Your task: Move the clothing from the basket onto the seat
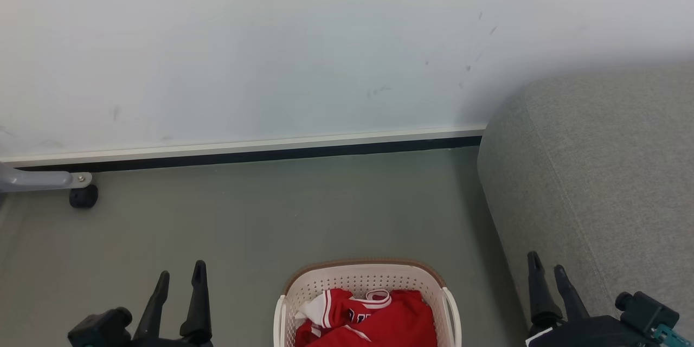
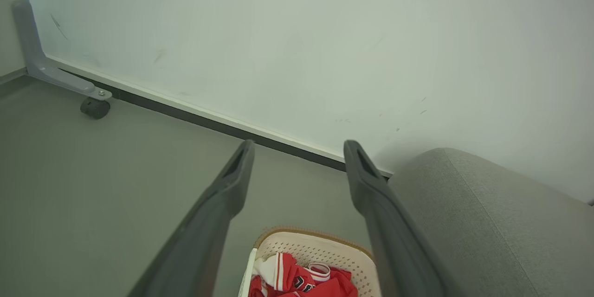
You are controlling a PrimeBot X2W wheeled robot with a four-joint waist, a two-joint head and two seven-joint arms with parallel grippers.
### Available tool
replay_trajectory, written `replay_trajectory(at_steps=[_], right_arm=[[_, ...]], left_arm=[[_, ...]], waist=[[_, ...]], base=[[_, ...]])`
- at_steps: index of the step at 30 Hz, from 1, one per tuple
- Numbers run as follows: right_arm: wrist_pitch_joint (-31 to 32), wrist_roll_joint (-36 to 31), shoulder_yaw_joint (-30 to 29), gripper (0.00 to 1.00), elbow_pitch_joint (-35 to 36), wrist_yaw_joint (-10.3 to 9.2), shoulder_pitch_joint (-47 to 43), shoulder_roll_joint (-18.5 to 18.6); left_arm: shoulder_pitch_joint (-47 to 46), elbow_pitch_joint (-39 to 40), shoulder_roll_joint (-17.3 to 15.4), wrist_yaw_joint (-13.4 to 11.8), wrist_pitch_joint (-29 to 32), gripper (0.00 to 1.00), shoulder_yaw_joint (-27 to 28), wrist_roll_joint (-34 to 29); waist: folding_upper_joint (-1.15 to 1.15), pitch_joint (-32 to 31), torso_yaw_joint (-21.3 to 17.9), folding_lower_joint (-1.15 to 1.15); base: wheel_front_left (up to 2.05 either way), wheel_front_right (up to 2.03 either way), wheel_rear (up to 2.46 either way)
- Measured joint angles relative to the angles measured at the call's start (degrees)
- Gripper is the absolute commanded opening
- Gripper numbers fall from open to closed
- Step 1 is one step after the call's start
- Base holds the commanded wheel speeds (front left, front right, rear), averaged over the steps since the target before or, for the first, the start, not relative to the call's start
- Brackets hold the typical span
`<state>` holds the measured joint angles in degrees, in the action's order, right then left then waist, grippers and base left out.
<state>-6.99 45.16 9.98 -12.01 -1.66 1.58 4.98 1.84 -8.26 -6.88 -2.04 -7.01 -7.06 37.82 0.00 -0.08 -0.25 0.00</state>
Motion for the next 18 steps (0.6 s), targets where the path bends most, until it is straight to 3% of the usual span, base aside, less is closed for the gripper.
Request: replay_trajectory(at_steps=[18], right_arm=[[-3.82,-13.67,5.61,1.0,0.15,-1.94,-1.21,1.2]], left_arm=[[2.86,1.04,-0.71,-2.58,-3.77,1.0,-2.04,-16.25]], waist=[[0.0,-0.72,-0.26,0.0]], base=[[0.0,0.0,0.0]])
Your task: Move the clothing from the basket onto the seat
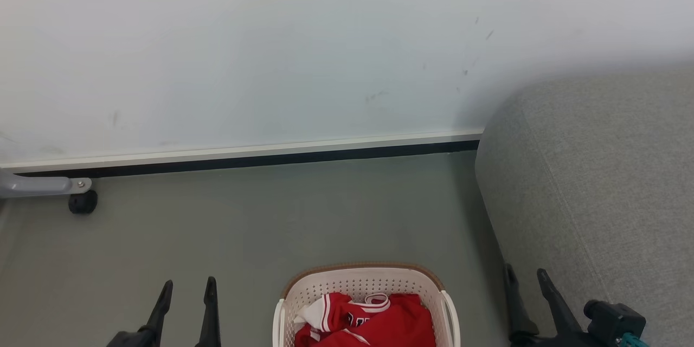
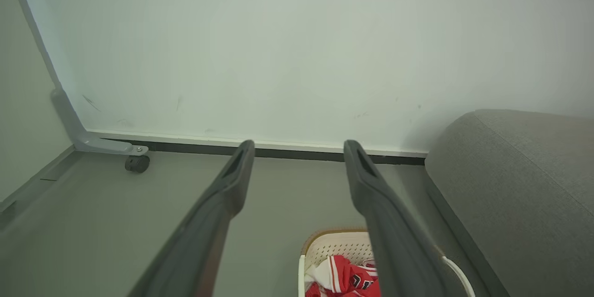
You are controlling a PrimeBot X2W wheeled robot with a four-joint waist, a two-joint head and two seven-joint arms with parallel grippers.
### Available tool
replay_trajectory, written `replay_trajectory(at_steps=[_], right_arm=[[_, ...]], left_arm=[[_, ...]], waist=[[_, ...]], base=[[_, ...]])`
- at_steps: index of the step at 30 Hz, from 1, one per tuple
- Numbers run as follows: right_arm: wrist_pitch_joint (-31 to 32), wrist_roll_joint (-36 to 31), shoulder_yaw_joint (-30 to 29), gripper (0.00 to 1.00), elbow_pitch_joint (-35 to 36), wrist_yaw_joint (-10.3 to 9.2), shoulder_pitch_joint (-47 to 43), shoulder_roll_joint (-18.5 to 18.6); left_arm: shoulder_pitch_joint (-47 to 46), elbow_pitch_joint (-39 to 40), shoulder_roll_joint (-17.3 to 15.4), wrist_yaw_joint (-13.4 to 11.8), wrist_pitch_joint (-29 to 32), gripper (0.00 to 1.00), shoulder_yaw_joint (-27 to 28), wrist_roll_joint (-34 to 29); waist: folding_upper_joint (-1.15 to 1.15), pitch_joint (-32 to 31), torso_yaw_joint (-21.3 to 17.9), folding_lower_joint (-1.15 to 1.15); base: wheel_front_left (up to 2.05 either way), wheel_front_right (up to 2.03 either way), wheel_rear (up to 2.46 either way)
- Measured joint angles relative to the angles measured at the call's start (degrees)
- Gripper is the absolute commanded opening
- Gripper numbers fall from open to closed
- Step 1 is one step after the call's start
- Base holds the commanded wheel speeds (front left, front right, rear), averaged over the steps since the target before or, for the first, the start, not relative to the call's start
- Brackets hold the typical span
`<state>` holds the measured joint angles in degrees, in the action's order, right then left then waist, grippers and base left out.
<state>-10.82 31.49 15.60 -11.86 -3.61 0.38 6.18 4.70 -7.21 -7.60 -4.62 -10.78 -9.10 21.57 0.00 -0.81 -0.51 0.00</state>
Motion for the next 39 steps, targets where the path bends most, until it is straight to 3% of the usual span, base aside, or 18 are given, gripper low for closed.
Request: replay_trajectory(at_steps=[17,39], right_arm=[[-3.46,-11.87,4.28,1.0,0.65,-1.52,-1.09,0.88],[-3.46,-12.39,4.15,1.0,0.69,-1.51,-1.13,0.97]], left_arm=[[1.9,0.85,-0.16,-2.46,-3.54,1.0,-1.33,-12.91],[2.72,0.65,-0.01,-2.43,-3.54,1.0,-0.93,-13.02]], waist=[[0.0,-0.41,-0.33,0.0],[0.0,-0.11,-0.39,0.0]], base=[[0.0,0.0,0.0],[0.0,0.0,0.0]])
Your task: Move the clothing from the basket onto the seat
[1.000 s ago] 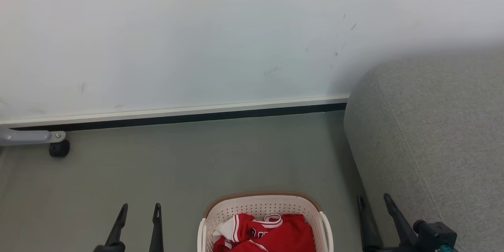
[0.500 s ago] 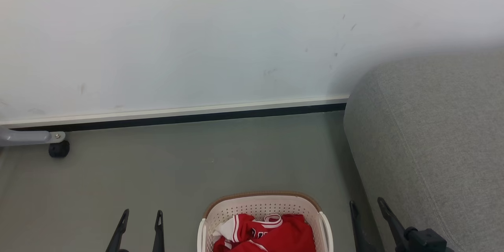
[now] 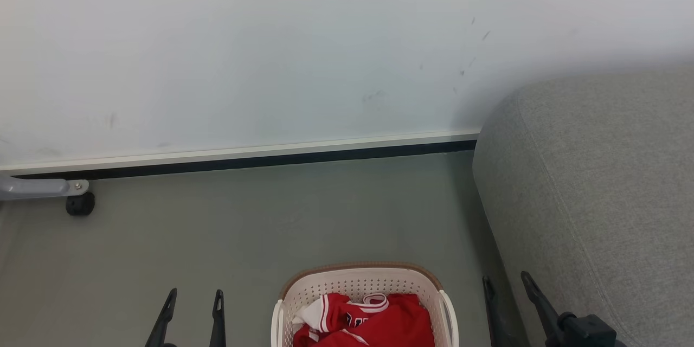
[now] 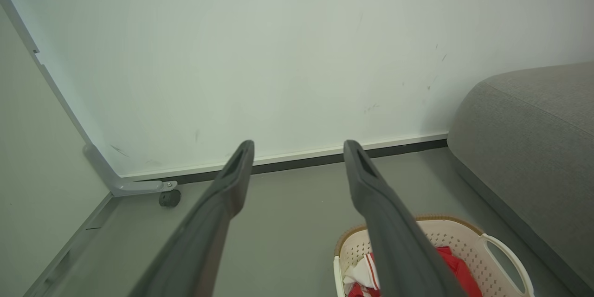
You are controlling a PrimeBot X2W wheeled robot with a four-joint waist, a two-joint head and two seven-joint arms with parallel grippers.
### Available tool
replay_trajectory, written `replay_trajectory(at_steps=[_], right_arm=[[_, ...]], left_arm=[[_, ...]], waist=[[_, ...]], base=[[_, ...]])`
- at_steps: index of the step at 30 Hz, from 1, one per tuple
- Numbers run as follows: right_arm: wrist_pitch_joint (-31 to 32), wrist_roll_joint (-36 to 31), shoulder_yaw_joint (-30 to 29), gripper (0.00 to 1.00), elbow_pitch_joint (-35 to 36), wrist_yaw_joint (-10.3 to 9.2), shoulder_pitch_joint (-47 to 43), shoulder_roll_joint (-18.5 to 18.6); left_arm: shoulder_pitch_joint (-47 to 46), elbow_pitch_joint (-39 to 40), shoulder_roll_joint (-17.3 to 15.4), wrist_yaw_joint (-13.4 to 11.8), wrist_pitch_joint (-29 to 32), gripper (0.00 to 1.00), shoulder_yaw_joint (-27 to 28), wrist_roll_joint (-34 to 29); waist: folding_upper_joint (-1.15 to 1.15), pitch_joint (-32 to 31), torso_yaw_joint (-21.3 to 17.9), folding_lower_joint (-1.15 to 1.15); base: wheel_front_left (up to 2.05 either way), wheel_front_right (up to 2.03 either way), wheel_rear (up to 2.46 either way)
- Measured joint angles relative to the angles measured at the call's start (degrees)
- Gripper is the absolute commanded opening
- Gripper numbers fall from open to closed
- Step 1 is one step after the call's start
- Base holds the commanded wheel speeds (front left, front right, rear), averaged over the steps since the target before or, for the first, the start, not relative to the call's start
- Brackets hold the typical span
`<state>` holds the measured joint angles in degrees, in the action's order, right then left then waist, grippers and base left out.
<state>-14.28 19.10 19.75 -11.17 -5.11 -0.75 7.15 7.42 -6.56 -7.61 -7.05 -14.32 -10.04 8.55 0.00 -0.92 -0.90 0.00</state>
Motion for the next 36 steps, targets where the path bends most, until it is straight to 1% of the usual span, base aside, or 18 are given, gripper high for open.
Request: replay_trajectory(at_steps=[20,30,36], right_arm=[[-0.01,-0.09,-0.34,1.0,0.23,0.07,0.0,-0.07],[-0.01,-0.49,-0.99,1.0,1.77,0.08,0.31,-0.12],[-0.02,-0.48,-2.59,1.0,3.6,0.09,2.03,0.34]], left_arm=[[0.0,0.0,0.01,0.09,0.0,1.0,0.24,-0.01],[-0.64,0.46,0.0,0.59,0.0,1.0,-0.31,-0.35],[-5.19,0.59,-0.08,2.34,-0.01,1.0,-2.34,-2.04]], waist=[[0.0,0.79,-0.05,0.0],[0.0,3.29,-0.27,0.0],[0.0,7.0,-0.31,0.0]], base=[[0.0,0.0,0.0],[0.0,0.0,0.0],[0.0,0.0,0.0]])
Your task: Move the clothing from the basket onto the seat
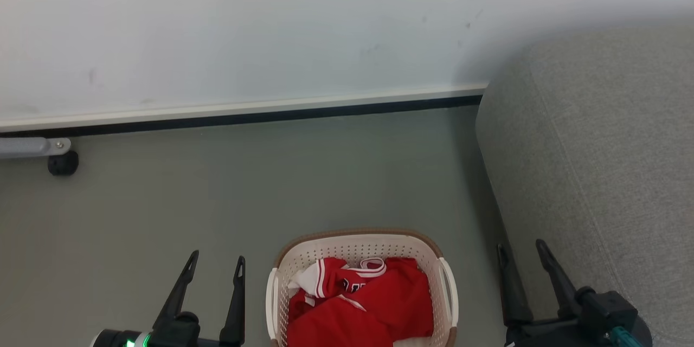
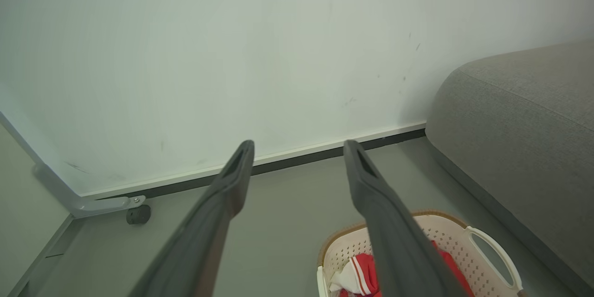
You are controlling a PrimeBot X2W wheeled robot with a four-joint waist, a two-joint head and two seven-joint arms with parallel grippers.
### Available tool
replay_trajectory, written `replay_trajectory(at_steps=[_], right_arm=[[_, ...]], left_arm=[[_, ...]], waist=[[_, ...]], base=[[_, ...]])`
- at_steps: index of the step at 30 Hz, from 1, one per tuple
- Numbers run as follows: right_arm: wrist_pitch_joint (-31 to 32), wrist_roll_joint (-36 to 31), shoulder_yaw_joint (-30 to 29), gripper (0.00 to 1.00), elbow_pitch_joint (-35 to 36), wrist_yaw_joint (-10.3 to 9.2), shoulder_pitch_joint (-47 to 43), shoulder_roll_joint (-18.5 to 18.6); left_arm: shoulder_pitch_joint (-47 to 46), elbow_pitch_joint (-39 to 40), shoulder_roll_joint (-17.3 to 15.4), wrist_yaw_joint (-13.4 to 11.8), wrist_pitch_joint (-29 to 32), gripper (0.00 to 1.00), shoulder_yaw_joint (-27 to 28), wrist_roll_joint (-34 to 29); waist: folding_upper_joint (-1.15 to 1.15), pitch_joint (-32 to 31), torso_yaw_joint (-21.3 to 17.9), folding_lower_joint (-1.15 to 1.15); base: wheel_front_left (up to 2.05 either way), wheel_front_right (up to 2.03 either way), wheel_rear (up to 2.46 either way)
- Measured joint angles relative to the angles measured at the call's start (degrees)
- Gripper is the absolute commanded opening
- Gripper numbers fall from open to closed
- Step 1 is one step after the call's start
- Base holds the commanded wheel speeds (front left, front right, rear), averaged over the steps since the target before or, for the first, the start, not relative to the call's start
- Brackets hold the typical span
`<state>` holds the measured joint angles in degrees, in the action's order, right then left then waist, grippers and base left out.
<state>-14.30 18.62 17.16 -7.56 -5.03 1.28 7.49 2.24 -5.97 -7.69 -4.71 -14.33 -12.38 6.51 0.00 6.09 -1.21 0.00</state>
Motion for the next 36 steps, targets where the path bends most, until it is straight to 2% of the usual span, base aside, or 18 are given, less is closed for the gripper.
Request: replay_trajectory(at_steps=[15,36], right_arm=[[-0.41,0.0,-3.58,1.0,3.47,0.0,9.54,0.49],[-0.41,0.01,-5.78,1.0,6.89,0.79,22.26,-0.42]], left_arm=[[-11.34,-6.64,0.18,2.81,1.23,1.0,-3.99,-2.87],[-28.14,-18.81,0.64,6.75,5.86,1.0,-8.89,-7.57]], waist=[[0.0,11.57,-1.01,-0.01],[-0.01,28.35,-5.66,-0.01]], base=[[0.0,0.0,0.0],[0.0,0.0,0.0]])
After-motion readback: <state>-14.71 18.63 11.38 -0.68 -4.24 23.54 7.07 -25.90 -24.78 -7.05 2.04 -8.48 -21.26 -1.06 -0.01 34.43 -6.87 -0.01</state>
